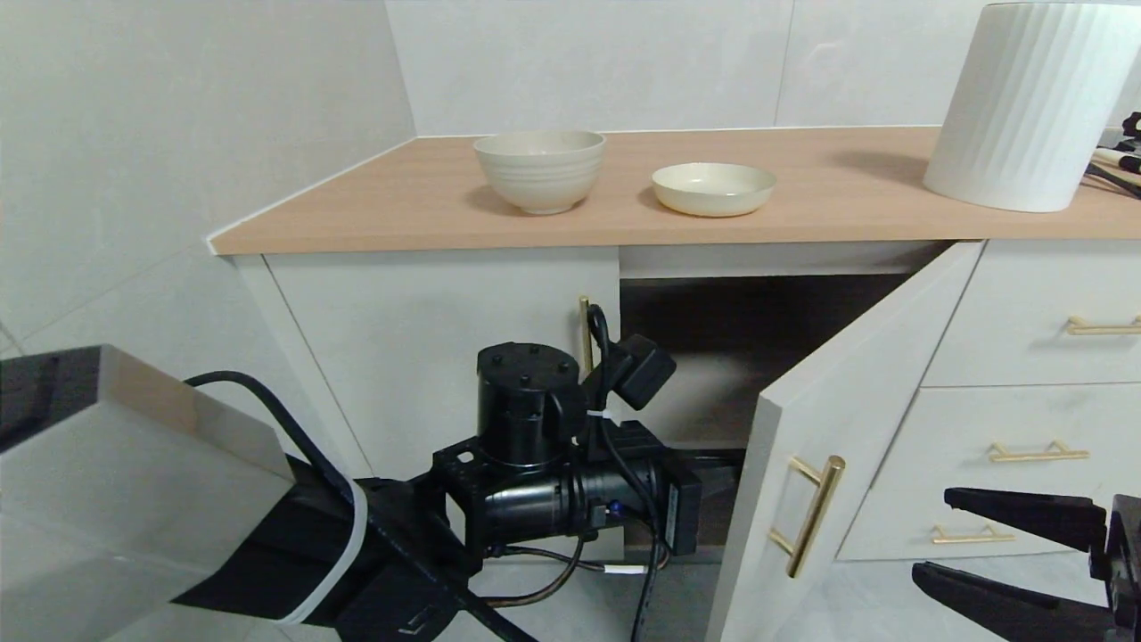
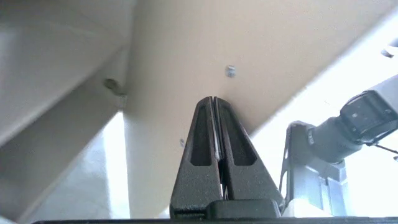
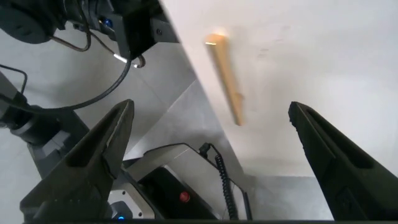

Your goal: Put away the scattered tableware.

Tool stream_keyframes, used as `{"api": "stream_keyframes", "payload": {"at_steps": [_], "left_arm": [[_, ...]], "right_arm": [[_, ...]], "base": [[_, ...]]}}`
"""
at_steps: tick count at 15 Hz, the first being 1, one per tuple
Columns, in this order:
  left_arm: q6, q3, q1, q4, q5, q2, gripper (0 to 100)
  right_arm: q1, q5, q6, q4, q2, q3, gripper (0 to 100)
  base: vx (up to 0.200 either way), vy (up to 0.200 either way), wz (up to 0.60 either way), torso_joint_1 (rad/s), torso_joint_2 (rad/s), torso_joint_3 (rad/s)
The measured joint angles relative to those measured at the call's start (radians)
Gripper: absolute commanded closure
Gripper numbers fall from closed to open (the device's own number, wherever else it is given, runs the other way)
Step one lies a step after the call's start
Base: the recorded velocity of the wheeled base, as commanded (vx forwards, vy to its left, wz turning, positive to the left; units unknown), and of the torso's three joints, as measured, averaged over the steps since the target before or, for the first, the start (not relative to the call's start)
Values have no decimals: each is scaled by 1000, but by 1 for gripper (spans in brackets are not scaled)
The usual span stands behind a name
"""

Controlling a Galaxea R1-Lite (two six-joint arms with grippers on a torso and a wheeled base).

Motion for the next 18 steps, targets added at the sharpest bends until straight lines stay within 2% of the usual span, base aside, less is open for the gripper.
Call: {"api": "stream_keyframes", "payload": {"at_steps": [3,10,14,18], "left_arm": [[0,-70,-14,77,2,11,100],[0,-204,-53,232,53,31,100],[0,-272,-63,258,76,65,100],[0,-355,-68,313,68,115,100]], "right_arm": [[0,1,-5,0,-19,0,0],[0,0,-8,-1,-58,-7,0],[0,0,-14,-3,-70,-9,0],[0,0,-35,-3,-84,-8,0]], "base": [[0,0,0,0,0,0],[0,0,0,0,0,0],[-200,0,0,10,2,0],[0,0,0,0,0,0]]}}
